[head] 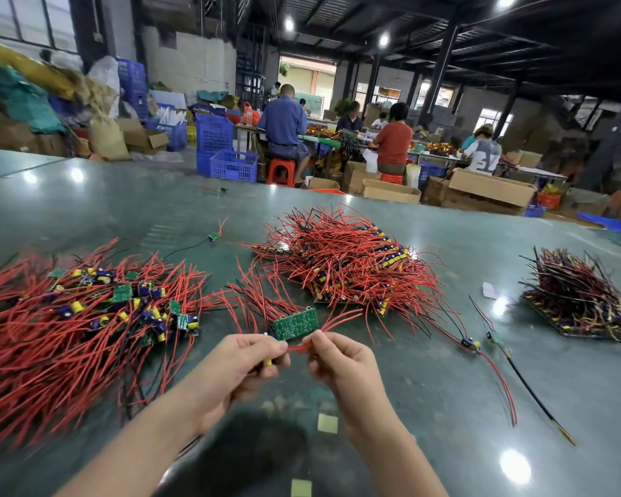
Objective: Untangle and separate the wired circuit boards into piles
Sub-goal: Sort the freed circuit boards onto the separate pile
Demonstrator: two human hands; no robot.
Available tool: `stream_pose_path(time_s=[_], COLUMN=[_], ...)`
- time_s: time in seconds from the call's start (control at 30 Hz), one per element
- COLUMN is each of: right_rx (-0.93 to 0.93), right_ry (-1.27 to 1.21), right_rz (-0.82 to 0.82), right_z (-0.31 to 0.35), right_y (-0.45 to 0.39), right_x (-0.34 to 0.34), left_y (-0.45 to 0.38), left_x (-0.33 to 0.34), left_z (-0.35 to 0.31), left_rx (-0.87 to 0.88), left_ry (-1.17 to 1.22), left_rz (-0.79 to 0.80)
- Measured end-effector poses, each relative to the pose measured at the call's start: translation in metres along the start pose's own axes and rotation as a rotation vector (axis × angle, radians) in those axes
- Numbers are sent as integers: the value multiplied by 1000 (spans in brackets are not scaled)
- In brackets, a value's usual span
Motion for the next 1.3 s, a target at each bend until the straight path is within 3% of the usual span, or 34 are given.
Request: stream_pose_path(time_s=[0.13, 0.27, 0.43, 0.63, 0.87, 1.0, 1.3], right_rx=[62, 3, -74, -132, -35, -103, -247], right_ry=[-100, -37, 135, 183, 82, 84, -62], right_rz=[-24, -102, -81, -55, -79, -74, -134], right_z=[-6, -2, 2, 3, -3, 1, 4], right_y=[0, 0, 1, 2, 2, 3, 3], right_x=[0, -4, 2, 5, 0, 0, -3], left_y=[1, 2, 1, 2, 2, 2, 3], left_x=[-4, -2, -6, -1, 5, 4, -6], left_z=[0, -1, 3, 6, -1, -1, 2], left_rx=[106, 212, 265, 230, 270, 251, 171], left_ry=[-95, -154, -162, -181, -279, -329, -120], left_rz=[-65, -83, -227, -202, -135, -122, -385])
Point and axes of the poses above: each hand's wrist, its own y-axis away from the middle knuckle, its own x-axis out of the palm, z = x × y, the point moved 4 cm from there along -y, towards the middle knuckle, and after that the axes turned 7 degrees about z, right-handed, at the moved point
